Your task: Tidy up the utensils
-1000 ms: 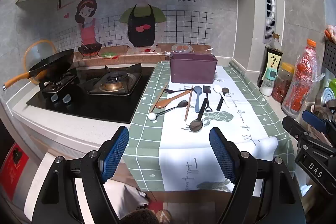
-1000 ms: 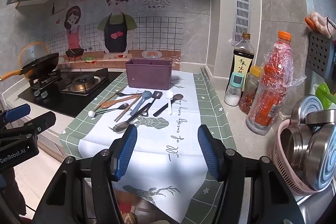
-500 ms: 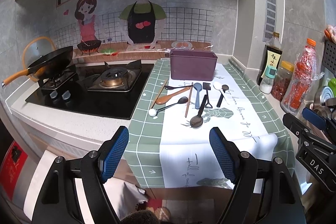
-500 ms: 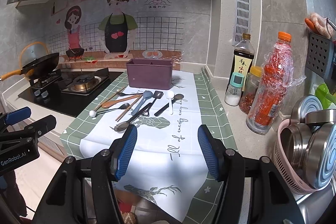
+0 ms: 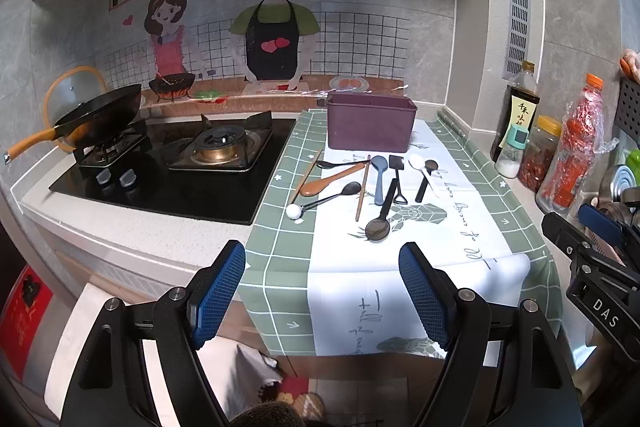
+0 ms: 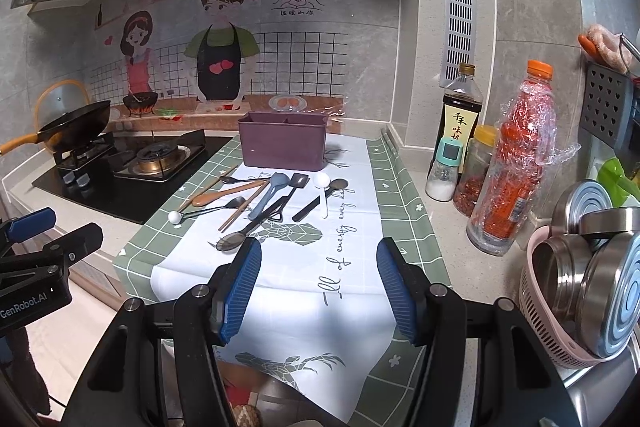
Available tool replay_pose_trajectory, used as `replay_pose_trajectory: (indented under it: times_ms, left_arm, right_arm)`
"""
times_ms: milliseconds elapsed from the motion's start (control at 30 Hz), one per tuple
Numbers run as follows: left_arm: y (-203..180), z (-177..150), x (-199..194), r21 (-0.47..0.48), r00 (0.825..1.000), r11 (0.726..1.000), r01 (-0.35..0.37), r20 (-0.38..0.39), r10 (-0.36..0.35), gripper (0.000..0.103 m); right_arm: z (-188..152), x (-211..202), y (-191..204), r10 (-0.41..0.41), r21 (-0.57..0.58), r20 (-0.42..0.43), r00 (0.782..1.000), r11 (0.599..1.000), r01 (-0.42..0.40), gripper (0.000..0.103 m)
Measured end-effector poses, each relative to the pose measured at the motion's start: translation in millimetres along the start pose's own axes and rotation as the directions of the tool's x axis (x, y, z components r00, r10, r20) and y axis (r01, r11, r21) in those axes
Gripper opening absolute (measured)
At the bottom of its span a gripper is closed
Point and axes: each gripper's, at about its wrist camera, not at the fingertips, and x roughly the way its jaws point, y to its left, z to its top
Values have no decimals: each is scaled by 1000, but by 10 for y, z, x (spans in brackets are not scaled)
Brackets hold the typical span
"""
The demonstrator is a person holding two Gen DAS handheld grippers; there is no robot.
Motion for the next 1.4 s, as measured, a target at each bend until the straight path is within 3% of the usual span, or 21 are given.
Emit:
replay_pose_trajectory:
  times_ms: [1000,1400]
  left_arm:
    - [79,-56,21,-5,1000,1000,0,-20,0,79]
    - [80,97,331,-23,997,1000,12,-80,-13,79]
  right_arm:
    - [4,17,27,2,-1,-9,1000,1000,-2,57]
    - [4,208,25,-8,-5,-45,999,1000,8,57]
